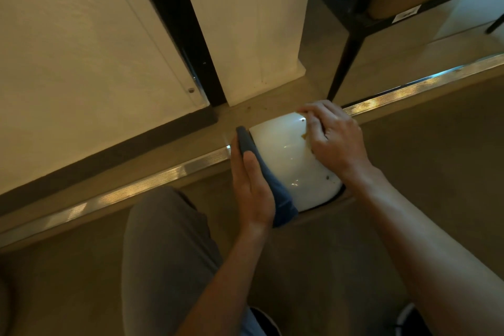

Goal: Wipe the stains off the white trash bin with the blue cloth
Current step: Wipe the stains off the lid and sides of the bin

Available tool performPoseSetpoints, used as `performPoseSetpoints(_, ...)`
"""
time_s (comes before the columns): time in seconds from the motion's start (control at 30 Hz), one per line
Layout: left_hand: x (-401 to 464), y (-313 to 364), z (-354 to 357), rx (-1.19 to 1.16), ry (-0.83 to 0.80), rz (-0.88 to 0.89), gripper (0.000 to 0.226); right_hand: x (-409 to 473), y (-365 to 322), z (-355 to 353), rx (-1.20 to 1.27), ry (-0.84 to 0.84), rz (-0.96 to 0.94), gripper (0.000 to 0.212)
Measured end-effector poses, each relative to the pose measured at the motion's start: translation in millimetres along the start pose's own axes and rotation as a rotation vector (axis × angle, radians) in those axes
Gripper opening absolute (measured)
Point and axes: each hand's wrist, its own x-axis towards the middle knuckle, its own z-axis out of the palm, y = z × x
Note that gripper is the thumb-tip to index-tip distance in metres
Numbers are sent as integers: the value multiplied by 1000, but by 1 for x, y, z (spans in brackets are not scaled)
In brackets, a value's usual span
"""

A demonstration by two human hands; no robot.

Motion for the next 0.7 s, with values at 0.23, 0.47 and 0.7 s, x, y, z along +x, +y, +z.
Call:
performPoseSetpoints(0.23, 61, 37, -8, 314, -215, -72, 26, -1, -9, -3, -7, 7, 17, 31)
performPoseSetpoints(0.47, 68, 54, 20, 878, -247, 380, 33, 0, -8, 1, -26, 31, 59, 32)
performPoseSetpoints(0.7, 28, 30, -11, 816, -277, 460, 45, 1, -1, 1, 11, -5, 26, 32)
